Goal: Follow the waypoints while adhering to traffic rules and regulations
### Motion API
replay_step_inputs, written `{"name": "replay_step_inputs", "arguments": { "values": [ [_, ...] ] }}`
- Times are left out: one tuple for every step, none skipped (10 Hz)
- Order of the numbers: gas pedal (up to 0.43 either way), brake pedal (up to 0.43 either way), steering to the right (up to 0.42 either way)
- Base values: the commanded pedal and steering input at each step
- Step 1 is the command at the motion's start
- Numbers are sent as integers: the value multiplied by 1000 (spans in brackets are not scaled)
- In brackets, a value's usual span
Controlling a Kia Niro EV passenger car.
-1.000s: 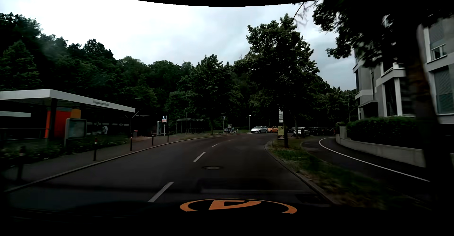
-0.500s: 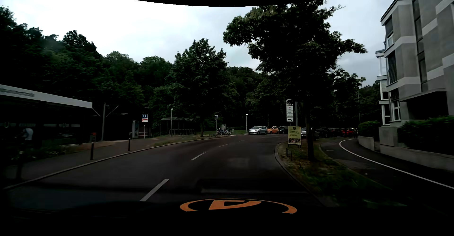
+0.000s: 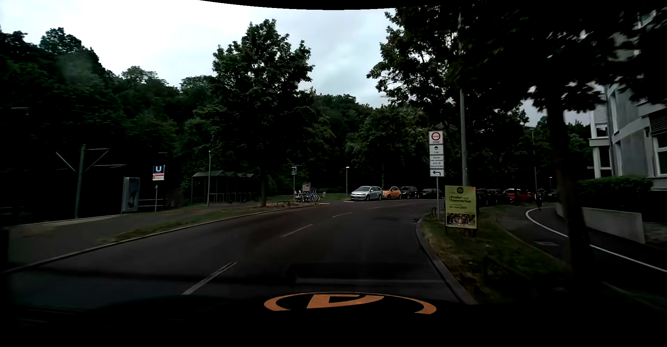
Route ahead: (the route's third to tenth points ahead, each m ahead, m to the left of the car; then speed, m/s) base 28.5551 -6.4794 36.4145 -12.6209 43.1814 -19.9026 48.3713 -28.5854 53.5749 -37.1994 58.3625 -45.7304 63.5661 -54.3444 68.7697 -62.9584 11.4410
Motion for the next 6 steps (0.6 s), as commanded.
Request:
{"name": "replay_step_inputs", "arguments": {
  "values": [
    [67, 0, 51],
    [67, 0, 48],
    [67, 0, 55],
    [59, 0, 65],
    [59, 0, 70],
    [59, 0, 79]
  ]
}}
